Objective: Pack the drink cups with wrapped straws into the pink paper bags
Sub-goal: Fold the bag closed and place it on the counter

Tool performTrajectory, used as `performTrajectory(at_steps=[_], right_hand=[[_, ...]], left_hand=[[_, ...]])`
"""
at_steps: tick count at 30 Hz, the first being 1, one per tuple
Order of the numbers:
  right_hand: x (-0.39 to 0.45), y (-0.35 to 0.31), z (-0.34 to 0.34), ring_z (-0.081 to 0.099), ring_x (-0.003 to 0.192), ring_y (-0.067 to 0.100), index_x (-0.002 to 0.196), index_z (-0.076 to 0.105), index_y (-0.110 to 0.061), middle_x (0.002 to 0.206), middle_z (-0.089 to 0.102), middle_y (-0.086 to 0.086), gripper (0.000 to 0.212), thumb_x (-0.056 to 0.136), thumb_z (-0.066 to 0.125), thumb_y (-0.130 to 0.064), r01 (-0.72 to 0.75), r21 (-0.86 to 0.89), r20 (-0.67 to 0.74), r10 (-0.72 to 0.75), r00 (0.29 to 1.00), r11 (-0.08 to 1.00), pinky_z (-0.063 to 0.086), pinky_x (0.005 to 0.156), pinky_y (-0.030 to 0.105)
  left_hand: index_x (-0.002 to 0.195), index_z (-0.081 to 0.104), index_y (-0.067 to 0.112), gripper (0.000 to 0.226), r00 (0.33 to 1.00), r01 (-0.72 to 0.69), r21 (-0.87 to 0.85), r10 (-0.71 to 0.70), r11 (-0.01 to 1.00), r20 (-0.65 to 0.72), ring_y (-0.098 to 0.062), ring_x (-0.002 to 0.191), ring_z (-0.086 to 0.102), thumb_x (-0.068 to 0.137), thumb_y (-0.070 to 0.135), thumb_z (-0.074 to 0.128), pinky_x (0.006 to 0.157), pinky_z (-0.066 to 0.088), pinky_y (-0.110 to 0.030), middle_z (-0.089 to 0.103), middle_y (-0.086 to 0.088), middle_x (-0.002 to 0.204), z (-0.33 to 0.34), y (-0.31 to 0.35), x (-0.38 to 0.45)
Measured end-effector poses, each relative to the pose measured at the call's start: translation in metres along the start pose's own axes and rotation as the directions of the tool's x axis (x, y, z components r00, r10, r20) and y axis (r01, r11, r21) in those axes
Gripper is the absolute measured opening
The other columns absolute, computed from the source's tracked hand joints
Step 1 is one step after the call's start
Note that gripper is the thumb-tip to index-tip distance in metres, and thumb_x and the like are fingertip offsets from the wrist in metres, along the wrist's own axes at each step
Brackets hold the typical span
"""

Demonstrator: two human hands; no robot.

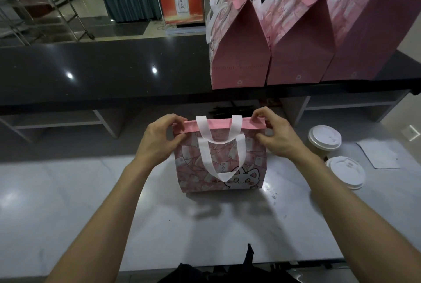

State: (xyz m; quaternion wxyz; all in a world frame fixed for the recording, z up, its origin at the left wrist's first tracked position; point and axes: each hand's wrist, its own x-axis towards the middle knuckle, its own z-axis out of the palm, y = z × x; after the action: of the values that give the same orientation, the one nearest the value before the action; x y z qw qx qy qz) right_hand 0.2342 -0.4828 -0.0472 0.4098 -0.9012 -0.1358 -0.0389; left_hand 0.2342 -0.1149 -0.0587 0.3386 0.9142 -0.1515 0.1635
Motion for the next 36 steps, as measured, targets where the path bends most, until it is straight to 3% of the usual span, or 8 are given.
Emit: performTrajectory(at_steps=[6, 12, 15, 18, 22, 26, 31, 36], right_hand=[[0.001, -0.005, -0.005, 0.064, 0.117, 0.016, 0.114, 0.058, -0.043, 0.123, 0.066, -0.014, 0.038, 0.09, 0.082, -0.06, -0.005, 0.028, 0.022, 0.004, 1.0, 1.0, 0.056, 0.092, 0.039], [0.01, -0.006, -0.006, 0.068, 0.106, 0.005, 0.126, 0.064, -0.038, 0.114, 0.069, -0.019, 0.044, 0.09, 0.089, -0.04, 0.023, -0.036, 0.029, -0.022, 0.999, 0.999, 0.058, 0.089, 0.03], [0.014, -0.001, -0.007, 0.07, 0.101, 0.004, 0.106, 0.078, -0.034, 0.102, 0.076, -0.018, 0.021, 0.089, 0.09, -0.032, 0.023, -0.046, -0.008, -0.023, 1.0, 0.999, 0.059, 0.087, 0.03], [0.014, 0.0, -0.01, 0.073, 0.091, -0.004, 0.088, 0.08, -0.043, 0.087, 0.078, -0.023, 0.022, 0.086, 0.093, -0.025, 0.025, 0.004, -0.039, -0.025, 0.999, 1.0, 0.055, 0.076, 0.012], [0.013, 0.003, -0.014, 0.075, 0.085, -0.006, 0.088, 0.082, -0.045, 0.083, 0.078, -0.028, 0.019, 0.086, 0.092, -0.028, 0.028, 0.016, -0.037, -0.028, 0.999, 0.999, 0.054, 0.071, 0.007], [0.011, 0.008, -0.018, 0.073, 0.079, -0.007, 0.084, 0.08, -0.048, 0.079, 0.076, -0.029, 0.006, 0.084, 0.085, -0.045, 0.047, -0.018, -0.059, -0.048, 0.997, 0.999, 0.053, 0.067, 0.007], [0.016, 0.012, -0.021, 0.071, 0.079, -0.001, 0.091, 0.083, -0.03, 0.08, 0.076, -0.019, 0.021, 0.091, 0.08, -0.051, 0.054, -0.145, 0.018, -0.052, 0.998, 0.988, 0.06, 0.073, 0.03], [0.014, -0.008, -0.043, 0.066, 0.106, -0.006, 0.123, 0.076, -0.038, 0.11, 0.072, -0.026, 0.059, 0.092, 0.051, -0.083, 0.061, -0.183, 0.078, -0.047, 0.996, 0.981, 0.052, 0.093, 0.026]], left_hand=[[0.102, 0.067, 0.034, 0.031, 0.999, -0.028, 0.027, 0.027, 0.999, 0.02, 0.002, 0.103, 0.065, 0.089, 0.059, 0.08, 0.08, 0.059, -0.017, 0.068, 0.019, 0.107, -0.004, 0.004, 0.003], [0.115, 0.059, 0.051, 0.042, 0.994, 0.04, 0.009, -0.041, 0.999, 0.101, -0.002, 0.104, 0.067, 0.088, 0.041, 0.089, 0.081, 0.063, -0.029, 0.064, 0.024, 0.109, -0.002, 0.012, 0.011], [0.093, 0.068, 0.052, 0.027, 0.991, 0.049, 0.025, -0.052, 0.998, 0.12, -0.001, 0.099, 0.067, 0.089, 0.037, 0.09, 0.08, 0.062, -0.022, 0.061, 0.026, 0.105, -0.002, 0.014, 0.017], [0.088, 0.075, 0.046, 0.019, 0.993, 0.08, 0.035, -0.083, 0.996, 0.083, -0.001, 0.09, 0.067, 0.085, 0.037, 0.092, 0.071, 0.057, -0.015, 0.064, 0.023, 0.094, -0.001, 0.014, 0.021], [0.09, 0.086, 0.026, 0.014, 0.993, 0.088, 0.07, -0.092, 0.994, 0.067, -0.006, 0.085, 0.069, 0.083, 0.033, 0.094, 0.07, 0.061, -0.023, 0.069, 0.016, 0.088, -0.006, 0.012, 0.023], [0.092, 0.084, 0.032, 0.015, 0.984, 0.114, 0.067, -0.122, 0.991, 0.129, -0.003, 0.089, 0.07, 0.086, 0.021, 0.092, 0.079, 0.062, -0.027, 0.072, 0.017, 0.09, -0.017, 0.004, 0.019], [0.095, 0.082, 0.032, 0.016, 0.967, 0.149, 0.073, -0.16, 0.986, 0.197, -0.006, 0.096, 0.07, 0.09, 0.019, 0.089, 0.088, 0.064, -0.037, 0.073, 0.014, 0.095, -0.022, 0.012, 0.021], [0.116, 0.077, 0.039, 0.028, 0.927, 0.102, 0.075, -0.122, 0.992, 0.354, -0.001, 0.111, 0.066, 0.091, 0.032, 0.088, 0.099, 0.055, -0.029, 0.071, 0.017, 0.116, -0.051, 0.023, 0.031]])
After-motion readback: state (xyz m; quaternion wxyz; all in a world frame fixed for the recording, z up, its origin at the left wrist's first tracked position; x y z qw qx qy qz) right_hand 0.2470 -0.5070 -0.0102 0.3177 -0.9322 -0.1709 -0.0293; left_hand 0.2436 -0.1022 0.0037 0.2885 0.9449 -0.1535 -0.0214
